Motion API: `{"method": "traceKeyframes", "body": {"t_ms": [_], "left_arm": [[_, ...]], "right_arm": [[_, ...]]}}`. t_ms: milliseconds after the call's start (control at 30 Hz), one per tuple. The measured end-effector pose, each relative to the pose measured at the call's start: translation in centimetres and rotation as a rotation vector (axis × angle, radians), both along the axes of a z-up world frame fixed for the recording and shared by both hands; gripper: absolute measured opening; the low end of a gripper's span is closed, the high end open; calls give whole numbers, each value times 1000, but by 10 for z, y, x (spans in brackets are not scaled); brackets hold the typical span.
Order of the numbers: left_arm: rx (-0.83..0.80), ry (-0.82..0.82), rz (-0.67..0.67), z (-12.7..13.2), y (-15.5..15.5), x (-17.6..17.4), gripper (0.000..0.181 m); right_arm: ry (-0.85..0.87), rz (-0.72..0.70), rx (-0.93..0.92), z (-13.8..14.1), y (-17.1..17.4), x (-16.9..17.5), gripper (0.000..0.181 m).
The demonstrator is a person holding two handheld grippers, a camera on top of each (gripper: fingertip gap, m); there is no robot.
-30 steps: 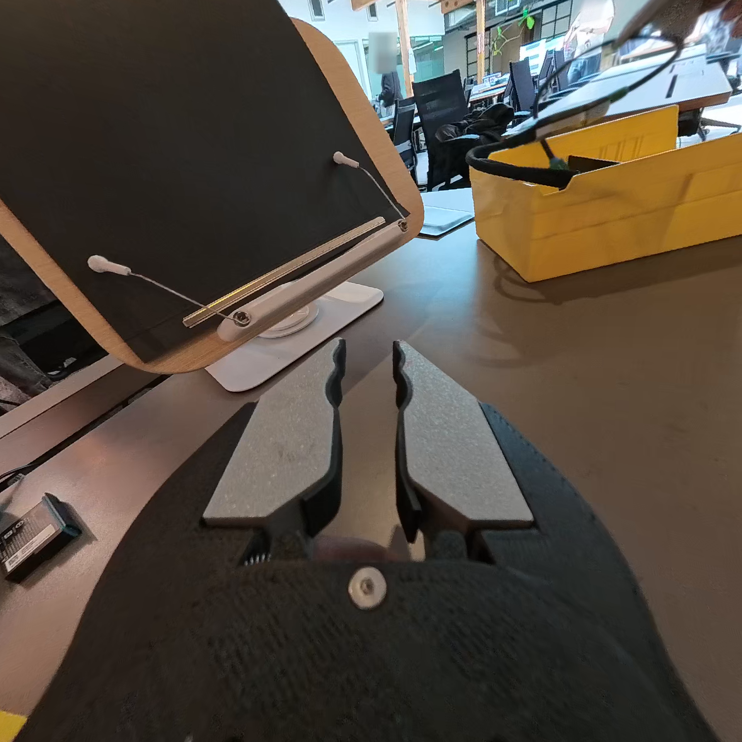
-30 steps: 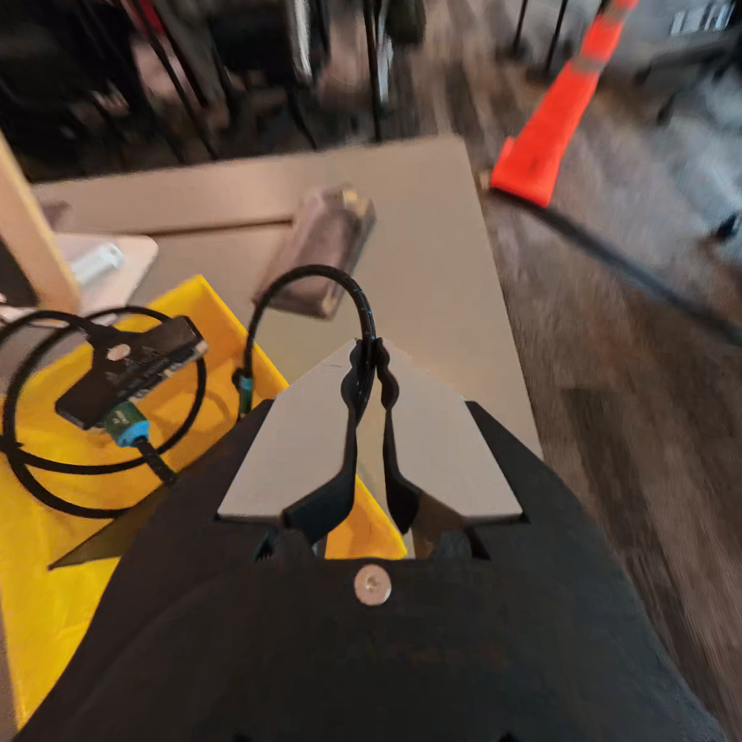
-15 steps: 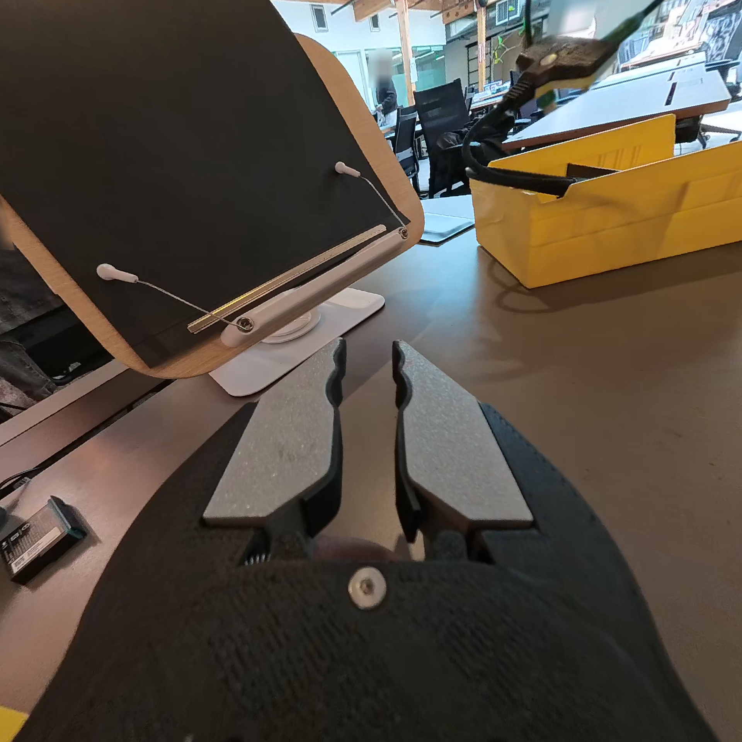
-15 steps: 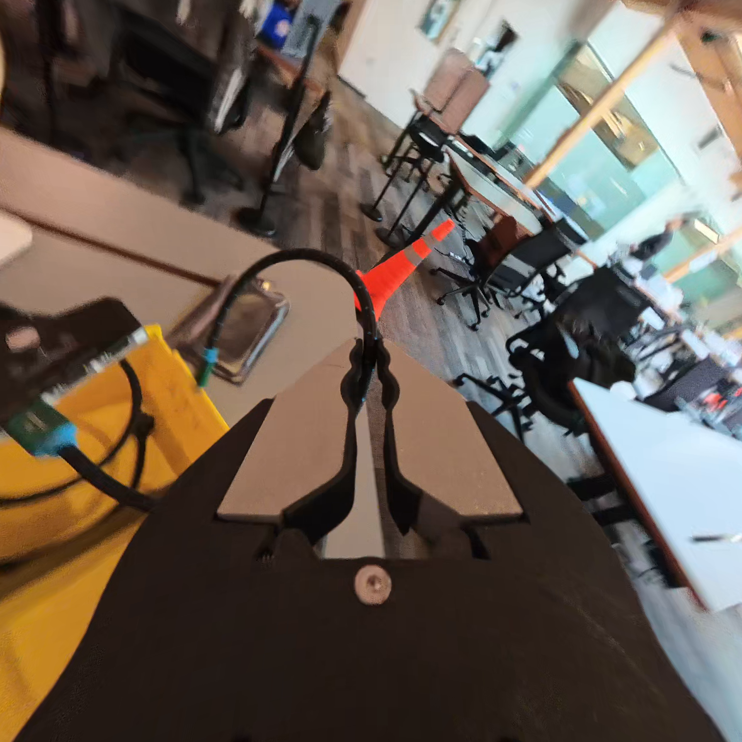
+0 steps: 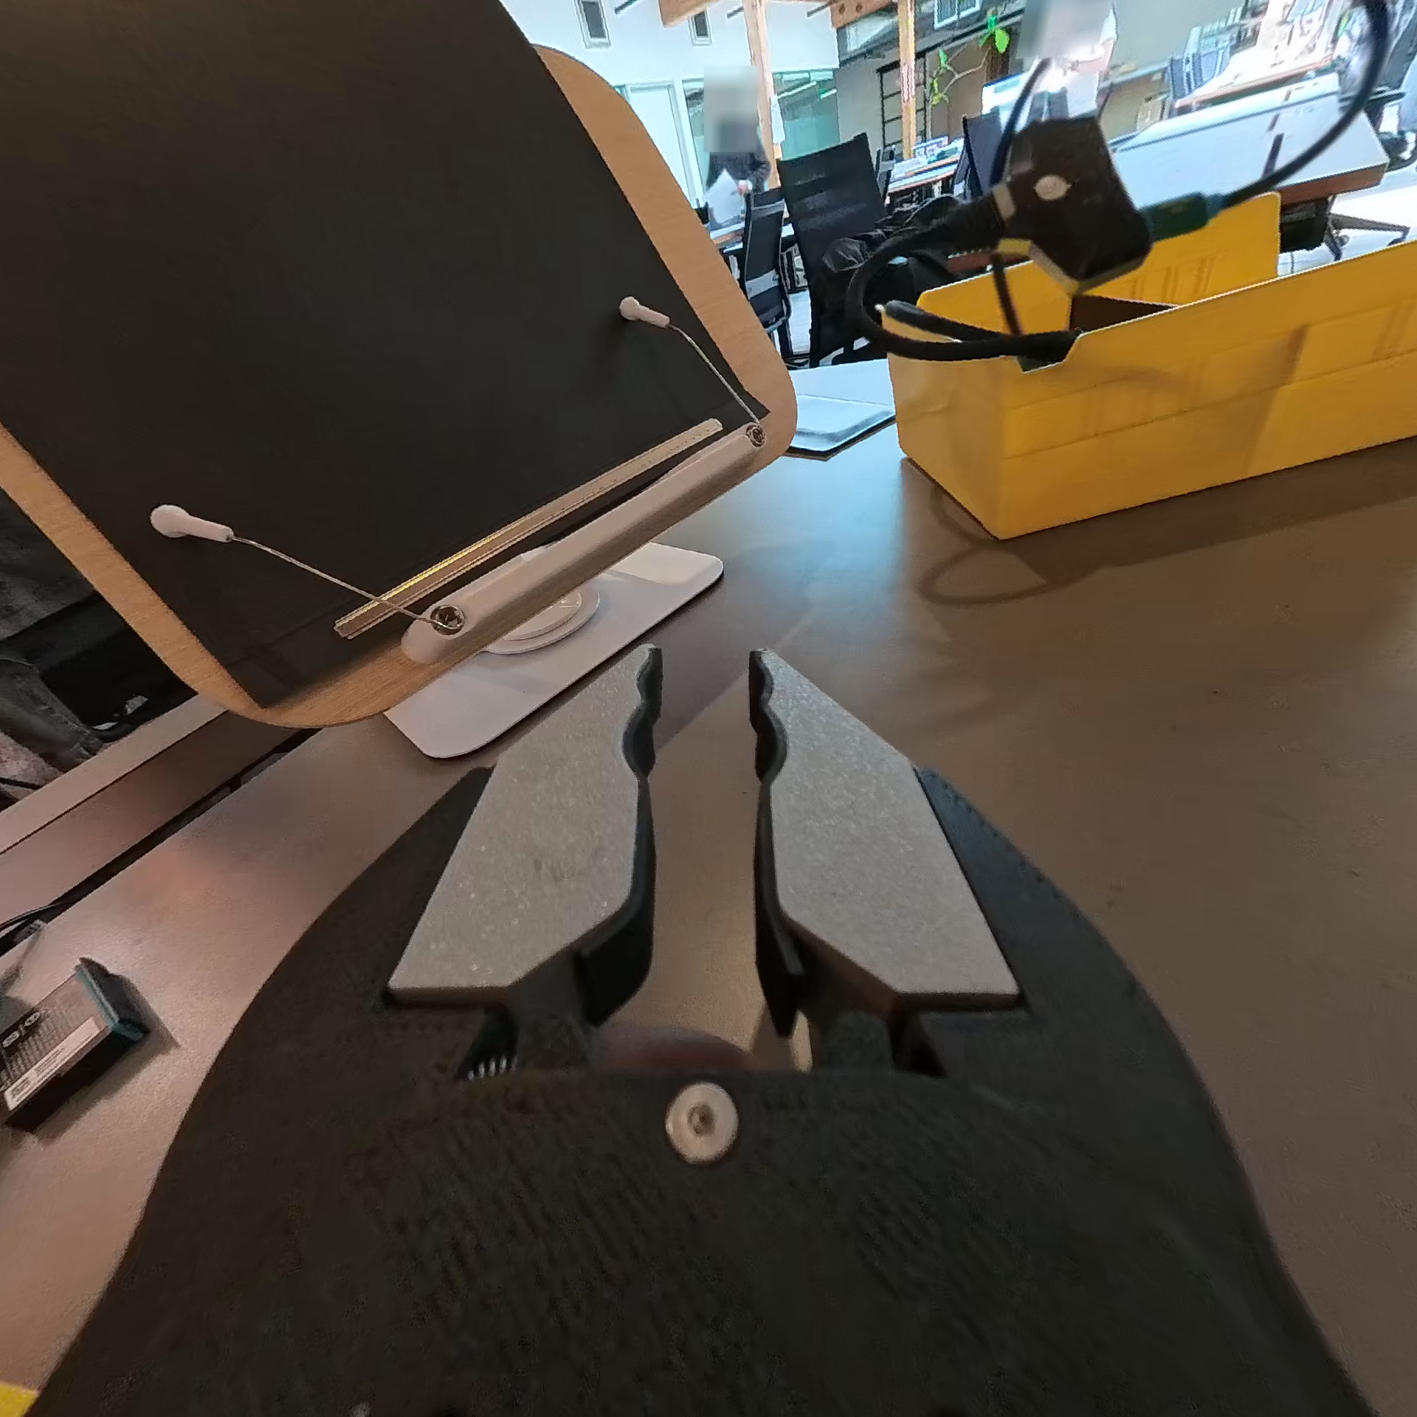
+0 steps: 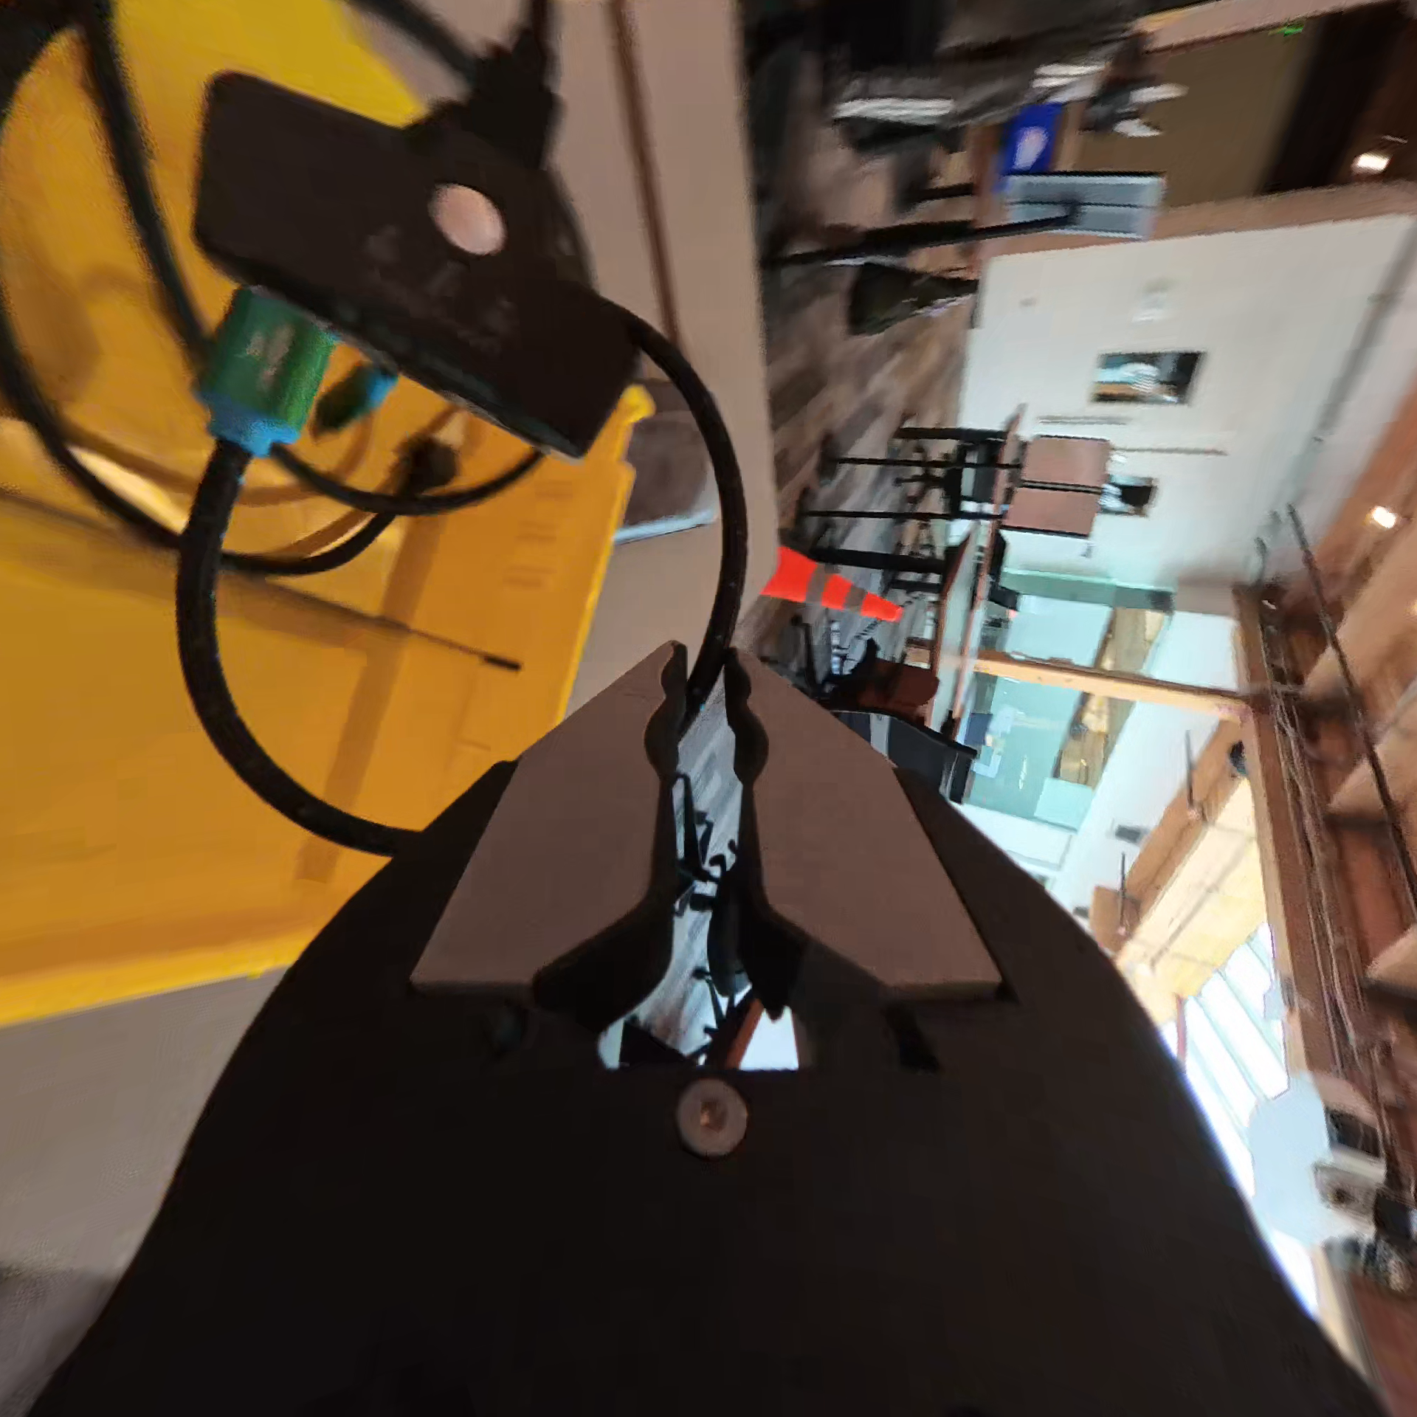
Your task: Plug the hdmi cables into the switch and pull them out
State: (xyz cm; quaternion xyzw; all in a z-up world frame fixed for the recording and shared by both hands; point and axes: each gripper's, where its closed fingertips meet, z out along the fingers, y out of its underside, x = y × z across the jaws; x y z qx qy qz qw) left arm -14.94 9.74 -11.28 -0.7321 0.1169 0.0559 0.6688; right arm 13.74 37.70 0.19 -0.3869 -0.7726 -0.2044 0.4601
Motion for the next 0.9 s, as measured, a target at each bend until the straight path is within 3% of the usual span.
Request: {"method": "traceKeyframes", "body": {"t_ms": [100, 167, 500, 567, 767, 900], "left_arm": [[-4, -2, 0, -1, 1, 0, 20], [-11, -1, -2, -3, 2, 1, 20], [-13, 9, -9, -4, 1, 2, 20], [-15, 9, -12, -4, 1, 3, 20], [-25, 9, -27, -7, 3, 7, 20], [-23, 14, -21, -7, 3, 6, 20]], "right_arm": [[-224, -68, -119, -41, -1, 3, 8], [-322, -140, -66, -54, 19, 1, 8], [-574, -435, -308, -138, 66, -16, 8], [-566, -460, -261, -145, 76, -21, 7], [-677, -341, -167, -157, 67, -26, 5], [-682, -364, -209, -162, 65, -23, 5]]}}
